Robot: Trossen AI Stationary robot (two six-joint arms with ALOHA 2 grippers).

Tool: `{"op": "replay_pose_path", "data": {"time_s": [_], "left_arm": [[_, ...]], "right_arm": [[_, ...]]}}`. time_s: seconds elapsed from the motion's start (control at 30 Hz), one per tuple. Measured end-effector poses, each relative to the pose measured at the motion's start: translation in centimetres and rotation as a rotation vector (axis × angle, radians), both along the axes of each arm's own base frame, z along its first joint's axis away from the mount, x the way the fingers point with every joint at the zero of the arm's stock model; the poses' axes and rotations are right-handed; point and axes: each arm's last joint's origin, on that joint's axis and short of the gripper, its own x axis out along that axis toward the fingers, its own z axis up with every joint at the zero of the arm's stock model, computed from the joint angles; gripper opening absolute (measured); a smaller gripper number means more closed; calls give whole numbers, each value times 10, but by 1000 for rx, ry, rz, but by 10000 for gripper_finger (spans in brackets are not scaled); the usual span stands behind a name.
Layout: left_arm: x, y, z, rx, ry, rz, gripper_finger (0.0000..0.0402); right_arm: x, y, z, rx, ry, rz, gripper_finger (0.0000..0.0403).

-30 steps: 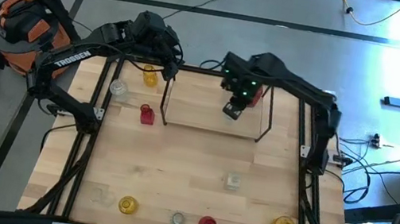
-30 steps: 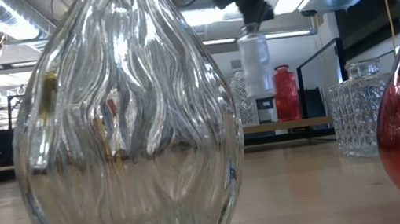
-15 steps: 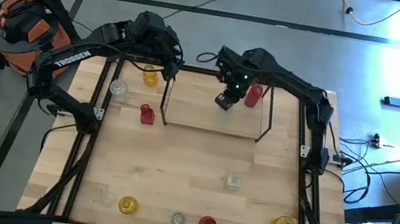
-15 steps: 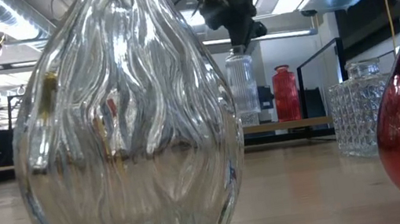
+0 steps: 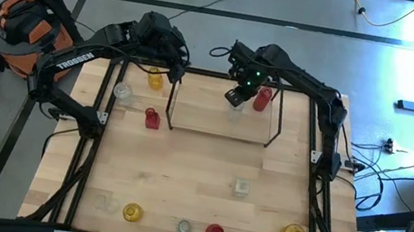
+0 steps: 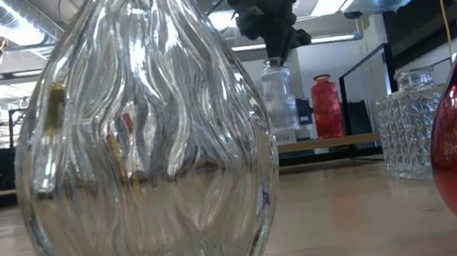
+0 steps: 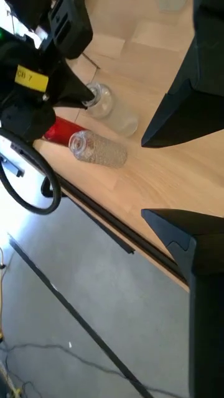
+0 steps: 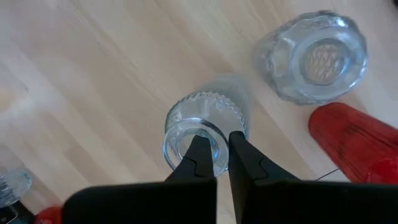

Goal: Sort vases onto shelf
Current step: Put the transparent vase on the shelf aligned with the other transparent vase

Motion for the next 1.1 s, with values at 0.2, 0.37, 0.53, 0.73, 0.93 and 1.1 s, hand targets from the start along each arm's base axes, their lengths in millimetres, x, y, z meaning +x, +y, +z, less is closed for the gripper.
{"op": "replay_pose_path", "data": {"time_s": [0.2, 0.37, 0.53, 0.73, 0.93, 1.1], "left_arm": [[0, 1, 0, 27, 17, 0, 163], [0, 1, 0, 29, 19, -2, 163], [0, 1, 0, 29, 18, -2, 163], [0, 1, 0, 29, 18, -1, 163], [0, 1, 0, 28, 18, -1, 163], [0, 1, 0, 24, 15, 1, 163]], "right_arm": [[2, -1, -11, 10, 16, -14, 0], [4, -2, -15, 6, 3, -24, 0], [4, -2, -15, 13, 3, -22, 4], [4, -2, -15, -5, 14, -27, 20], [3, -2, -15, -7, 17, -31, 46], [3, -2, -15, -7, 17, -30, 70]]}}
